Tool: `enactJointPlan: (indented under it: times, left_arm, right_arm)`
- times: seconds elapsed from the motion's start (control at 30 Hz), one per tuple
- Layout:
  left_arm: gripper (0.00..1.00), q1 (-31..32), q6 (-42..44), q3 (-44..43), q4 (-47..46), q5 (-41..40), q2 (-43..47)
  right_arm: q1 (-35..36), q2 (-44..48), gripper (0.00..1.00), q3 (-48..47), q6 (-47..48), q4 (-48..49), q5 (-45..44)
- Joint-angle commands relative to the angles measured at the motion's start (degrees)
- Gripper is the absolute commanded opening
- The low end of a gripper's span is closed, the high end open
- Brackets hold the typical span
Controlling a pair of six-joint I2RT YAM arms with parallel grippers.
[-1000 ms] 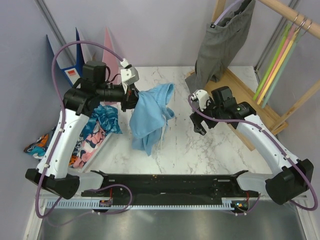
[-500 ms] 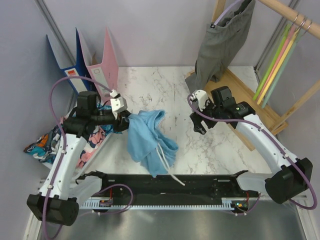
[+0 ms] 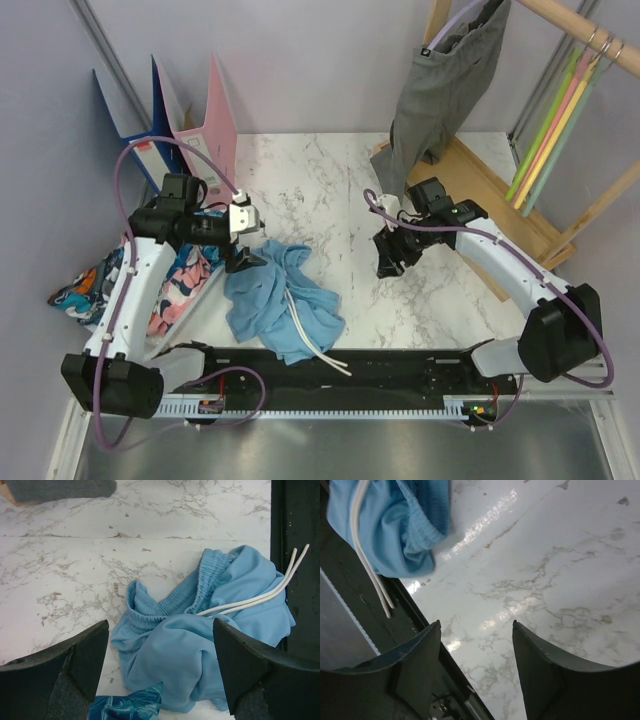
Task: Place the shorts on the hanger
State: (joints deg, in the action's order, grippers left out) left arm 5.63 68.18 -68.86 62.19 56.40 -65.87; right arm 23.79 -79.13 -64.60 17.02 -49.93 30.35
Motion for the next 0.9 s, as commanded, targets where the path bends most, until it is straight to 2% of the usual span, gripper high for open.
enactJointPlan:
  times: [0.0, 0.1, 0.23, 0.33, 0.4, 0.57, 0.7, 0.77, 0.8, 0.83, 0.87]
  left_arm:
    - [0.90, 1.0, 0.8, 0.7, -2.1, 0.6, -1.0]
    - [0.91, 1.4, -2.3, 5.4, -9.3, -1.0, 1.0]
    - [0.91, 4.6, -6.2, 6.8, -12.4, -5.2, -0.2]
    - [0.80, 8.2, -11.5, 5.9, -14.7, -13.1, -3.8]
    - [0.77, 9.2, -16.3, 5.9, -16.5, -17.1, -5.5]
    - [0.63, 12.6, -27.5, 5.7, -24.3, -24.8, -12.8]
    - [0.55, 14.1, -36.7, 2.6, -26.2, -29.8, -20.1]
    - [0.47, 14.3, -39.7, 0.1, -26.6, -31.5, -23.2]
    - [0.47, 14.7, -40.2, -0.7, -26.8, -32.1, -25.5]
    - [0.47, 15.4, -40.7, -1.4, -26.9, -32.8, -26.8]
    - [0.47, 15.8, -41.0, -2.4, -27.5, -33.8, -27.6]
  right_arm:
    - [1.3, -1.8, 0.66, 6.1, -15.7, 14.0, 9.7]
    - [4.7, -5.2, 0.62, 10.2, -24.3, 22.5, 9.8]
    - [11.1, -12.1, 0.66, 10.7, -28.5, 27.6, 10.0]
    - [13.3, -15.3, 0.68, 11.3, -31.1, 31.9, 9.2]
    - [13.7, -16.5, 0.68, 12.1, -33.0, 35.9, 8.6]
    - [14.4, -18.5, 0.66, 15.2, -38.7, 43.2, 8.5]
    - [14.4, -19.8, 0.61, 16.6, -41.0, 46.8, 9.1]
    - [14.4, -20.5, 0.55, 17.3, -41.8, 47.9, 10.1]
    - [14.4, -20.7, 0.54, 17.4, -42.0, 48.1, 10.2]
    - [14.3, -21.1, 0.51, 17.5, -42.0, 48.3, 10.1]
    - [14.4, -21.2, 0.44, 17.4, -41.5, 48.2, 9.7]
